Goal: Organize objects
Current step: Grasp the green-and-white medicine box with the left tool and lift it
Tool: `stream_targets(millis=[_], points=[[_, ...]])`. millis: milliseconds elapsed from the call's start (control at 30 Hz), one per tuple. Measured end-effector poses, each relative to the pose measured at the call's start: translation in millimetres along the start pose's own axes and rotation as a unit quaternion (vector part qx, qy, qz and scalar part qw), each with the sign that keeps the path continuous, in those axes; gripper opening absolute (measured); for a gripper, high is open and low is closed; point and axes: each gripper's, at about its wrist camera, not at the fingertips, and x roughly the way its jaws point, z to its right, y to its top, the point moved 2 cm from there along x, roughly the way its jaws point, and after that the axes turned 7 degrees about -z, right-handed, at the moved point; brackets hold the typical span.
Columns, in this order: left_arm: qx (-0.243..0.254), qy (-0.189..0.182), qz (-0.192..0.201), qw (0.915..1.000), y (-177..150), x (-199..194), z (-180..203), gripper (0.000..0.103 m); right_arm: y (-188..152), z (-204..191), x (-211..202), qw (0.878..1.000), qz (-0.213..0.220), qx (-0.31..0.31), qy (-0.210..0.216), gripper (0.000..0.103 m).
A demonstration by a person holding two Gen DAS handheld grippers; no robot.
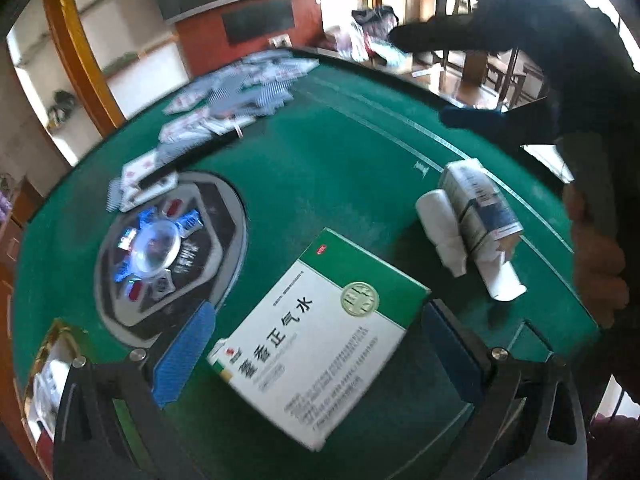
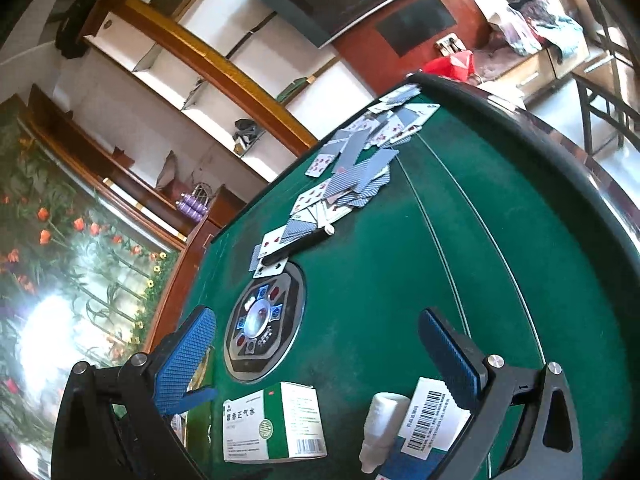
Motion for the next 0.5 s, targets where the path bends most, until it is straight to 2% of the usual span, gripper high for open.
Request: stream_targets(millis=[67, 200, 300, 400, 500], points=[[-0.015, -0.032, -0.018, 0.9992, 1.0, 11.5, -3.5, 0.102, 0.2, 2.6, 1.5, 1.0, -0.004, 0.006, 0.002, 0.103], [-0.027, -0.046, -0.019, 0.9984, -3.5, 10.2, 5.8, 0.102, 1.0, 6.9, 5.1, 1.0, -0.014, 0.016, 0.004, 0.103], [-0.05, -0.082, -0.023, 0.9951, -11.6, 0.0, 15.4, 0.101, 1.5, 11.6, 6.3, 0.999, -0.022, 0.028, 0.018, 0.103], [-0.057, -0.072, -0.019, 0.9956, -17.4, -7.3, 26.0, 0.1, 2.8, 14.0, 3.1, 0.999, -0.019, 0.035, 0.027, 0.103], [-0.03, -0.032, 0.0, 0.999, -19.1, -12.4, 40.8, 0.1, 5.1, 17.1, -2.4, 0.999, -0.011, 0.041, 0.03, 0.103]])
